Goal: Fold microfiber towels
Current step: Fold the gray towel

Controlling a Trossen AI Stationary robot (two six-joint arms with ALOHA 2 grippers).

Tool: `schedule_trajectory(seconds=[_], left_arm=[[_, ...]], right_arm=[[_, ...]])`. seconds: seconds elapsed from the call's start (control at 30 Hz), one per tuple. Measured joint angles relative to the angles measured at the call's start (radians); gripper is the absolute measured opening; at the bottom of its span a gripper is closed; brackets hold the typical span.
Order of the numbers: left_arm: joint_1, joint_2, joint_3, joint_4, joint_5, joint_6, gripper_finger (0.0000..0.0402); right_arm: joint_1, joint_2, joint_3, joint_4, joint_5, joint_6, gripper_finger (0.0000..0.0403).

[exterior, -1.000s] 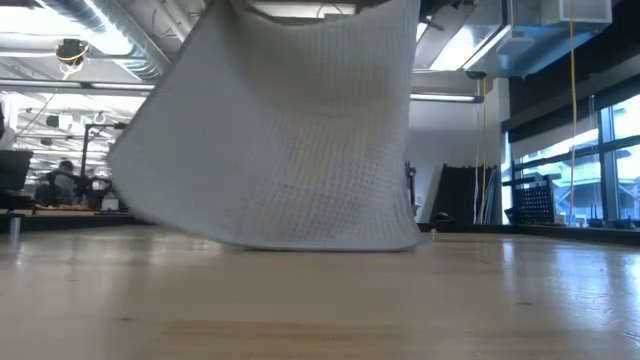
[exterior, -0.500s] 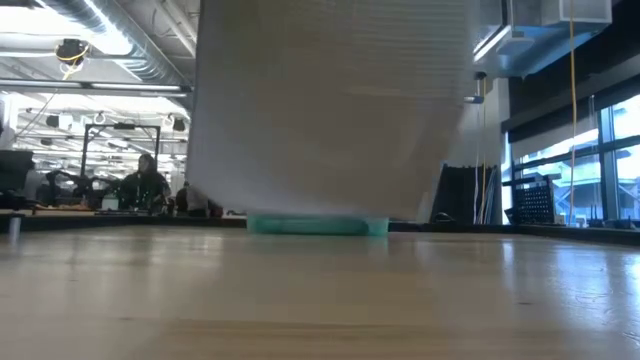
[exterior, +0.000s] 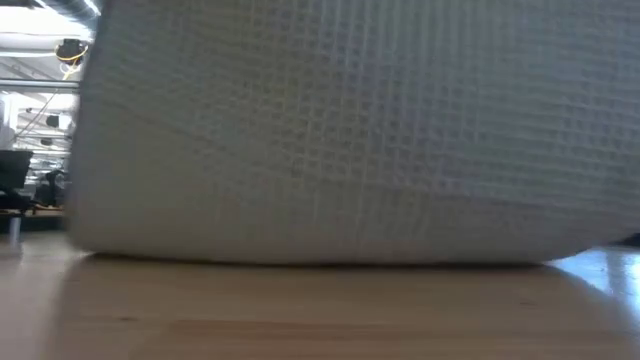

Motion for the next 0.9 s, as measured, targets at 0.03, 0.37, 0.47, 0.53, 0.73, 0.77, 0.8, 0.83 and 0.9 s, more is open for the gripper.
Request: schedule_trajectory(seconds=[0.03,0.37,0.47,0.53,0.73,0.77,0.8,0.83,0.9], left_arm=[[-0.012,0.0,-0.019,0.032,0.003,-0.024,0.0],[-0.107,0.0,-0.157,0.217,0.008,-0.186,0.0],[-0.114,-0.001,-0.191,0.218,0.003,-0.197,0.0],[-0.114,0.0,-0.22,0.211,-0.004,-0.198,0.0],[-0.098,0.0,-0.313,0.212,-0.058,-0.202,0.0],[-0.091,0.0,-0.328,0.213,-0.06,-0.202,0.0],[-0.085,0.0,-0.342,0.215,-0.061,-0.202,0.0],[-0.078,0.0,-0.357,0.215,-0.061,-0.201,0.0],[-0.066,0.0,-0.379,0.213,-0.063,-0.202,0.0]], right_arm=[[0.015,0.0,-0.02,0.031,-0.01,0.018,0.0006],[0.06,0.0,-0.076,0.241,0.11,-0.004,0.0006],[0.046,0.005,-0.076,0.231,0.189,-0.066,0.0006],[0.035,0.01,-0.078,0.217,0.245,-0.108,0.0006],[-0.013,0.036,-0.142,0.246,0.303,-0.139,0.0006],[-0.019,0.041,-0.16,0.249,0.313,-0.139,0.0006],[-0.023,0.046,-0.179,0.254,0.323,-0.14,0.0006],[-0.029,0.051,-0.197,0.267,0.332,-0.143,0.0006],[-0.04,0.058,-0.233,0.284,0.345,-0.161,0.0006]])
